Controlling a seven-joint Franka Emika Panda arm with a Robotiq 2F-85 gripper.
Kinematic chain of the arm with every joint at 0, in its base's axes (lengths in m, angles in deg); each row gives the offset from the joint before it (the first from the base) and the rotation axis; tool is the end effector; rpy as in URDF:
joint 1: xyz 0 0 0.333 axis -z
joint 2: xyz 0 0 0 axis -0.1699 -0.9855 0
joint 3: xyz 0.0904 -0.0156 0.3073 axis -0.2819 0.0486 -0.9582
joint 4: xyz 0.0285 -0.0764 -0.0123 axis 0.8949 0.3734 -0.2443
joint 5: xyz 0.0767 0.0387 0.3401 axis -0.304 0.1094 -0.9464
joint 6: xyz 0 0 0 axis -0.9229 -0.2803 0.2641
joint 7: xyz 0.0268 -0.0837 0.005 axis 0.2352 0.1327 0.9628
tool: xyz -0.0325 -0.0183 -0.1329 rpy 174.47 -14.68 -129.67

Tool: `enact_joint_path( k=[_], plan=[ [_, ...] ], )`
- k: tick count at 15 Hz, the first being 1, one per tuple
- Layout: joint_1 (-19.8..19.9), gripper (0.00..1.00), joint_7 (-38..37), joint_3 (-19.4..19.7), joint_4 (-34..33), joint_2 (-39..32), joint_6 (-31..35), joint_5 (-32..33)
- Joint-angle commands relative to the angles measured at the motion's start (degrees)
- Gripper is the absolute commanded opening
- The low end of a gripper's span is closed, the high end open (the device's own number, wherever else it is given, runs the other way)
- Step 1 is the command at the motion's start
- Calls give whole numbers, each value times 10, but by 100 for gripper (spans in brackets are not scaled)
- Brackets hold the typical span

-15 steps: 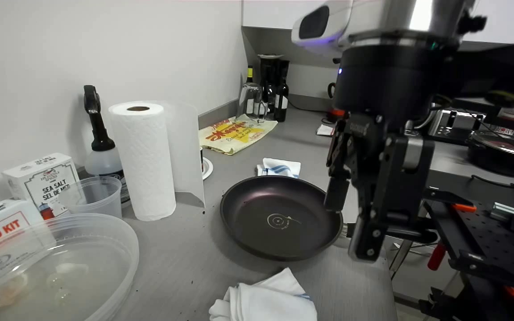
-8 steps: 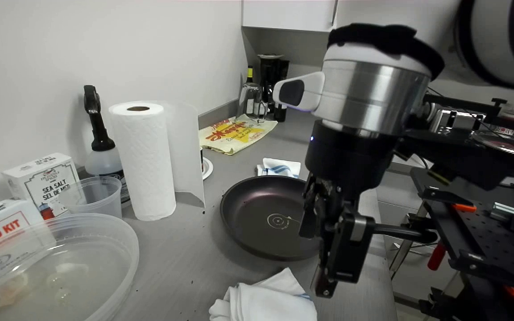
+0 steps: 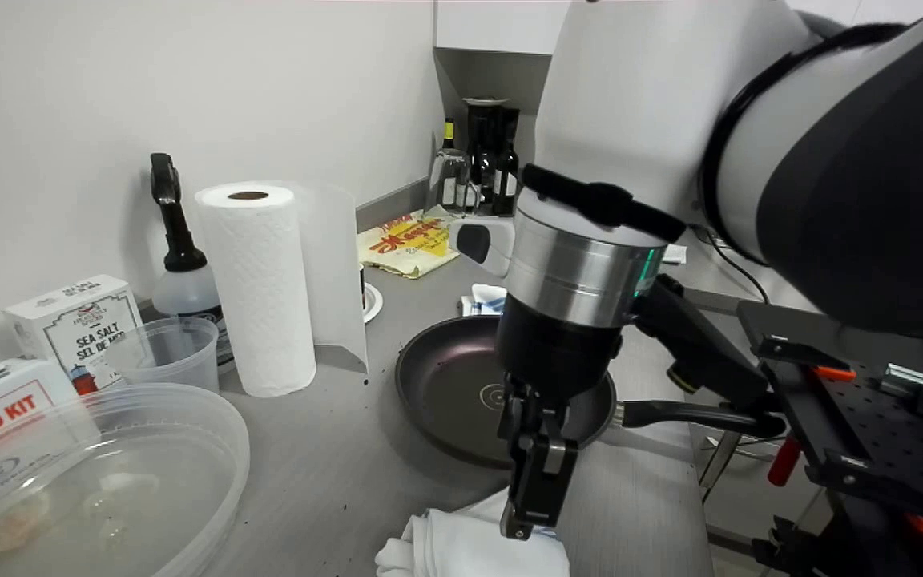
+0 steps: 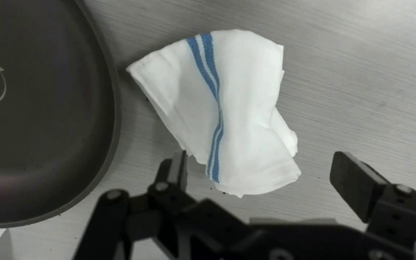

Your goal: Pick up the towel and wide the frying pan

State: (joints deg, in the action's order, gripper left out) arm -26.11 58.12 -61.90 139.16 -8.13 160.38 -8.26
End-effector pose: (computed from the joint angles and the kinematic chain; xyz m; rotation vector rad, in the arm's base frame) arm 0.4407 0.1550 0.1485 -3.0516 -0.4567 -0.1835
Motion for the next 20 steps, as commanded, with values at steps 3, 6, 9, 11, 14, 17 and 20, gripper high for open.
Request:
enact_joint_path(
  k=[3, 6, 9, 11, 14, 17, 20],
  plan=[
    [-65, 100, -60, 61, -55, -73, 25, 37],
    [-106, 100, -89, 75, -60, -111, 45, 28],
    [-139, 100, -108, 82, -72, -148, 60, 16],
    [-154, 100, -117, 85, -80, -165, 65, 10],
    [-173, 100, -128, 91, -92, -185, 68, 3],
    [-185, 100, -138, 98, -101, -195, 66, -3],
    [-192, 100, -146, 101, -106, -201, 63, -11]
  ],
)
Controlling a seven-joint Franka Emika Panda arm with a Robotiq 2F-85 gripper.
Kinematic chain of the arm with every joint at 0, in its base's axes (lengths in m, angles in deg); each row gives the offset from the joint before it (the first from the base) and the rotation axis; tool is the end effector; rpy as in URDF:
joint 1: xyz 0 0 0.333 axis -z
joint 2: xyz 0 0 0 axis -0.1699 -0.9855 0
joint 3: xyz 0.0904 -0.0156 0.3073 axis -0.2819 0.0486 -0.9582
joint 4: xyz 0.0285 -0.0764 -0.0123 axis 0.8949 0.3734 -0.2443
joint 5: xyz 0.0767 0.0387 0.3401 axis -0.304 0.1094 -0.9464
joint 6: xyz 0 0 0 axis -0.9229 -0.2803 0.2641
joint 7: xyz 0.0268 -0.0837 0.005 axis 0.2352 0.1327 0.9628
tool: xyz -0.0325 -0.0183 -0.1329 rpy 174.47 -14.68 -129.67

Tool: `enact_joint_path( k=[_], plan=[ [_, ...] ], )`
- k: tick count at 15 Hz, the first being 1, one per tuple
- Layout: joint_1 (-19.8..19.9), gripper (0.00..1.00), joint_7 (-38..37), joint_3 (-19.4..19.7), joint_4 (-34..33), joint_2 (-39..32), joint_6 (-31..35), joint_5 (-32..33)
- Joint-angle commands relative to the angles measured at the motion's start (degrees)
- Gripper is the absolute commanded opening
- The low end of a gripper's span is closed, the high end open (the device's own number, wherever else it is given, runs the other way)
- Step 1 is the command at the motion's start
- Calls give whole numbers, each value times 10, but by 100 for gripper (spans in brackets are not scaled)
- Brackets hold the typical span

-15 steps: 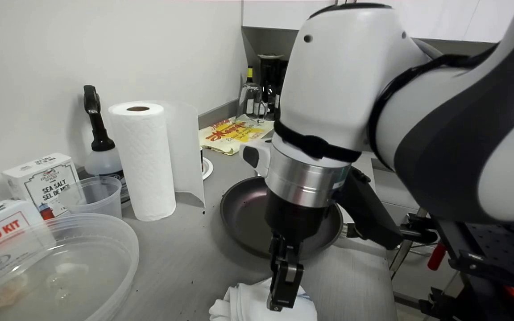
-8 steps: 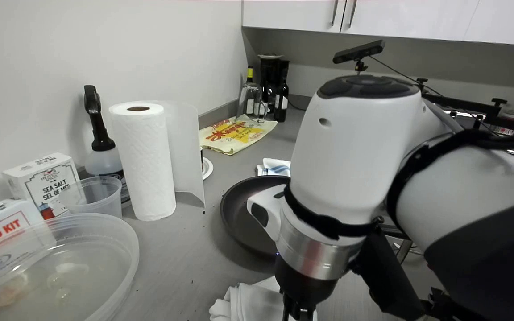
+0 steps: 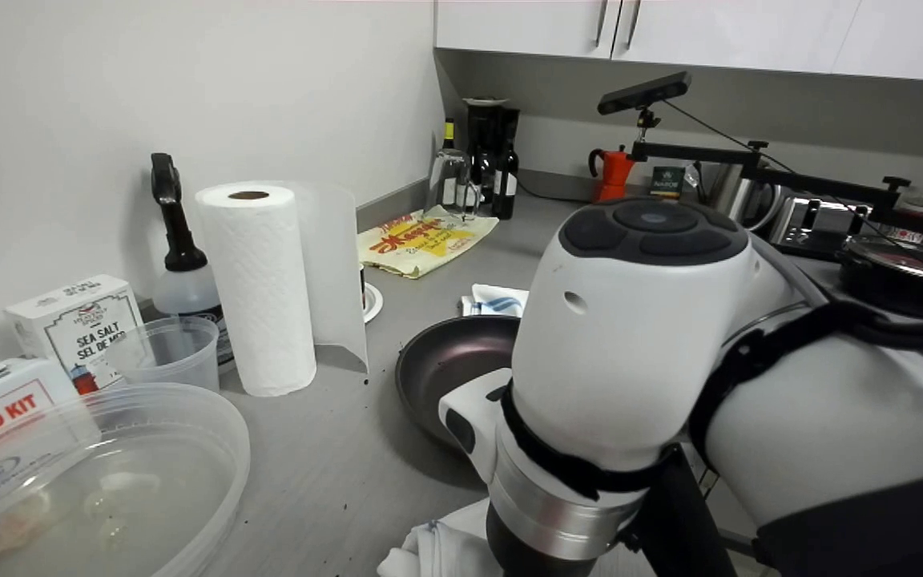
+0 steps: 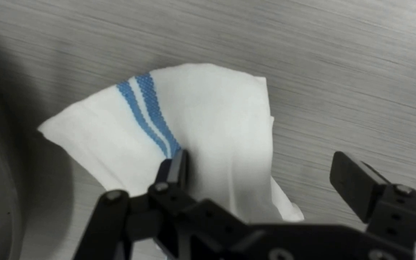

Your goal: Pick up the towel and wide the frying pan

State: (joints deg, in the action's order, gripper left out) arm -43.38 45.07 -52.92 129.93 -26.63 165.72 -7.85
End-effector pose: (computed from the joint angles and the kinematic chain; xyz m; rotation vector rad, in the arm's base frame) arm 0.4268 0.2137 0.0433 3.0723 0.3963 0.1253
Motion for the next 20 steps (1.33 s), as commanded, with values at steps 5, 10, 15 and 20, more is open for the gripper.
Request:
enact_joint_path(
  k=[5, 10, 15, 20],
  plan=[
    [-4, 100, -3, 1, -6, -6, -1, -12],
    [-4, 100, -3, 1, -6, -6, -1, -12],
    [-4, 100, -3, 1, -6, -6, -1, -12],
    [-27, 100, -11, 33, -19, -20, 17, -13]
  ],
)
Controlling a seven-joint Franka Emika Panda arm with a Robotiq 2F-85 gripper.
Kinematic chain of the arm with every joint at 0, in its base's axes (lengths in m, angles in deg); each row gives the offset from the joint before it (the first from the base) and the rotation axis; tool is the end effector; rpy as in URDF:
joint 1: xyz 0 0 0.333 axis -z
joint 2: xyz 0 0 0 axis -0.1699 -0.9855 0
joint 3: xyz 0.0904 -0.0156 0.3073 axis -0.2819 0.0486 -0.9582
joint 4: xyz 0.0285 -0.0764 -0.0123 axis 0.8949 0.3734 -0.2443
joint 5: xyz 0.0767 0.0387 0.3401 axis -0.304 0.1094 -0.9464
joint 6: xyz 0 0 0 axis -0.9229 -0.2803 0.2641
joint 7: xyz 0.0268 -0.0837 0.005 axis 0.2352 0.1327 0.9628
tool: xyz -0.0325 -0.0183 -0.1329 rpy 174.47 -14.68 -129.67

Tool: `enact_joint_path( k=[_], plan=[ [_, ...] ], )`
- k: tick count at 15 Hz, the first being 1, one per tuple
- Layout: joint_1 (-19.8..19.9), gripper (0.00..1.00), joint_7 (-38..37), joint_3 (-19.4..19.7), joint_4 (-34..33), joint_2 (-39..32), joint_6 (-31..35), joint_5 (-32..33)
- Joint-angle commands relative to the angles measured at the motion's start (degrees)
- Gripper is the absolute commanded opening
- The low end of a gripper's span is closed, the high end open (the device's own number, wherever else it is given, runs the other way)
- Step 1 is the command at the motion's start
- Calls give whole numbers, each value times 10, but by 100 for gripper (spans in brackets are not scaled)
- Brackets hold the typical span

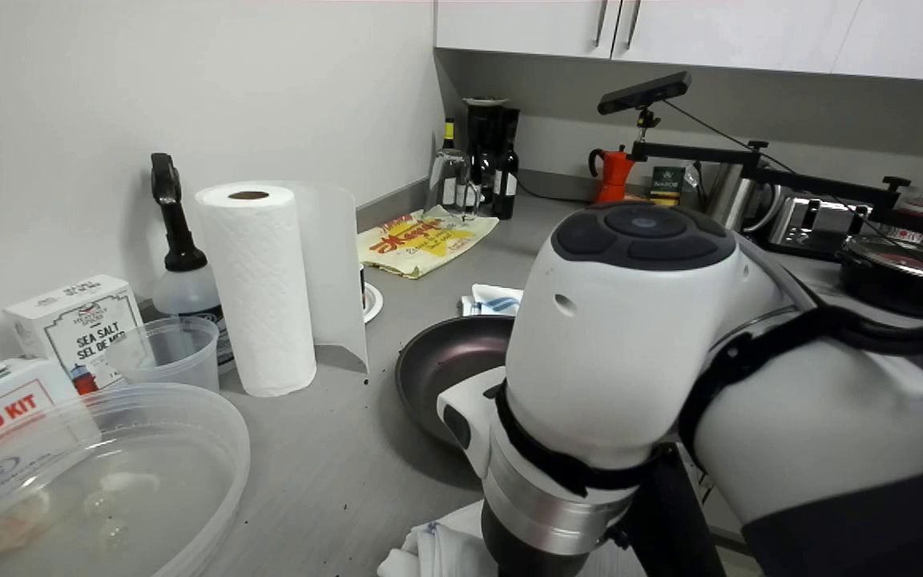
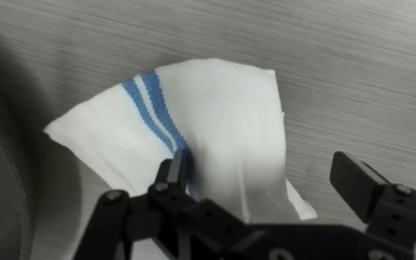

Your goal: Pick up the towel and wide the frying pan

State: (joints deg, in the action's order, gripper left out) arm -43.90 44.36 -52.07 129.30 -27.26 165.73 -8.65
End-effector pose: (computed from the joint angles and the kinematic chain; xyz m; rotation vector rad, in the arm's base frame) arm 0.4311 0.2103 0.0410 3.0682 0.3539 0.1337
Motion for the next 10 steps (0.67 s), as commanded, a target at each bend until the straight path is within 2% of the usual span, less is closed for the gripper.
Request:
enact_joint_path(
  k=[1, 10],
  plan=[
    [-29, 100, -5, 34, -17, -18, 17, -5],
    [-58, 100, -11, 60, -40, -56, 22, -12]
  ],
)
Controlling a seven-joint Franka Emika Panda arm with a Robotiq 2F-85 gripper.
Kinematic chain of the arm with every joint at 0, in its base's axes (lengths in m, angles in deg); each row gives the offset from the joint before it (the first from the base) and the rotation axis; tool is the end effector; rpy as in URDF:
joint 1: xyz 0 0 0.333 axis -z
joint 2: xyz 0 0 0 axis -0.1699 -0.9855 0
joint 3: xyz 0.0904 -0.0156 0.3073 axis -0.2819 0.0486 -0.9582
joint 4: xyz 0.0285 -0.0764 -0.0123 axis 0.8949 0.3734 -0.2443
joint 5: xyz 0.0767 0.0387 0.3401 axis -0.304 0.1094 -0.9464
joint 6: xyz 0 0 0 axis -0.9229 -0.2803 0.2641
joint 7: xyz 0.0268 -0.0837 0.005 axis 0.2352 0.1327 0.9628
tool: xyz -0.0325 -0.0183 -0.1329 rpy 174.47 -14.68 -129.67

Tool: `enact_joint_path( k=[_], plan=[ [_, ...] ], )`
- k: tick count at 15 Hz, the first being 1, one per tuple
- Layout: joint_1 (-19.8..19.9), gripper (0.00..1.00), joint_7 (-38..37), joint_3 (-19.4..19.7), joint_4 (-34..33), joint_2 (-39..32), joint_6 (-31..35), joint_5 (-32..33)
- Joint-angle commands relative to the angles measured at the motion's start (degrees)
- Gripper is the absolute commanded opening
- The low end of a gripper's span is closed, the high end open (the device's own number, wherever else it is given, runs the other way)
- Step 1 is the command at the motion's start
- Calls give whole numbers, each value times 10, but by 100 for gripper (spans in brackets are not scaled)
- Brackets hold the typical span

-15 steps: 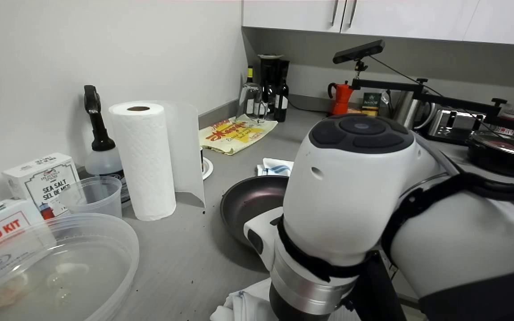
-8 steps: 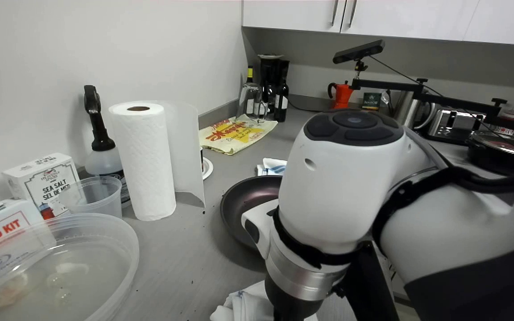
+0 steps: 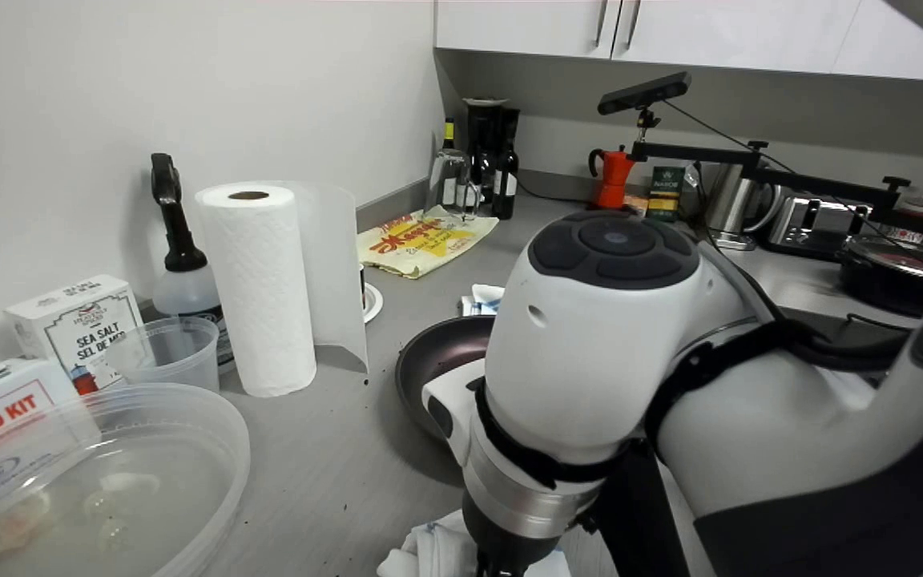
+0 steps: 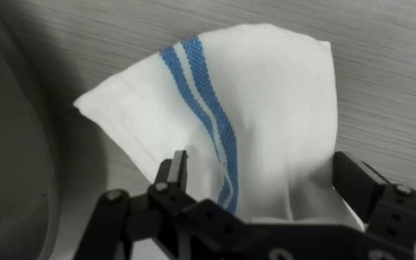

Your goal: Pick up the towel and wide the frying pan

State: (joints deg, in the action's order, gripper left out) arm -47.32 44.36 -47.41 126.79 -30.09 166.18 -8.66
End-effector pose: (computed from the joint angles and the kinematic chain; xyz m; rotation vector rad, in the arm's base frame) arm 0.4470 0.2004 0.0321 3.0099 0.3617 0.1813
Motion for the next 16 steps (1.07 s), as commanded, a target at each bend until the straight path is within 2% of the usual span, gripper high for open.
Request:
enact_joint_path(
  k=[1, 10, 12, 13, 16],
  plan=[
    [-32, 81, -16, 14, -15, -36, 22, -16],
    [-40, 14, -13, 17, -22, -43, 26, -32],
    [-43, 2, -15, 17, -21, -41, 26, -35],
    [-42, 6, -15, 16, -21, -39, 24, -35],
    [-33, 6, -11, 8, -17, -25, 15, -34]
  ],
)
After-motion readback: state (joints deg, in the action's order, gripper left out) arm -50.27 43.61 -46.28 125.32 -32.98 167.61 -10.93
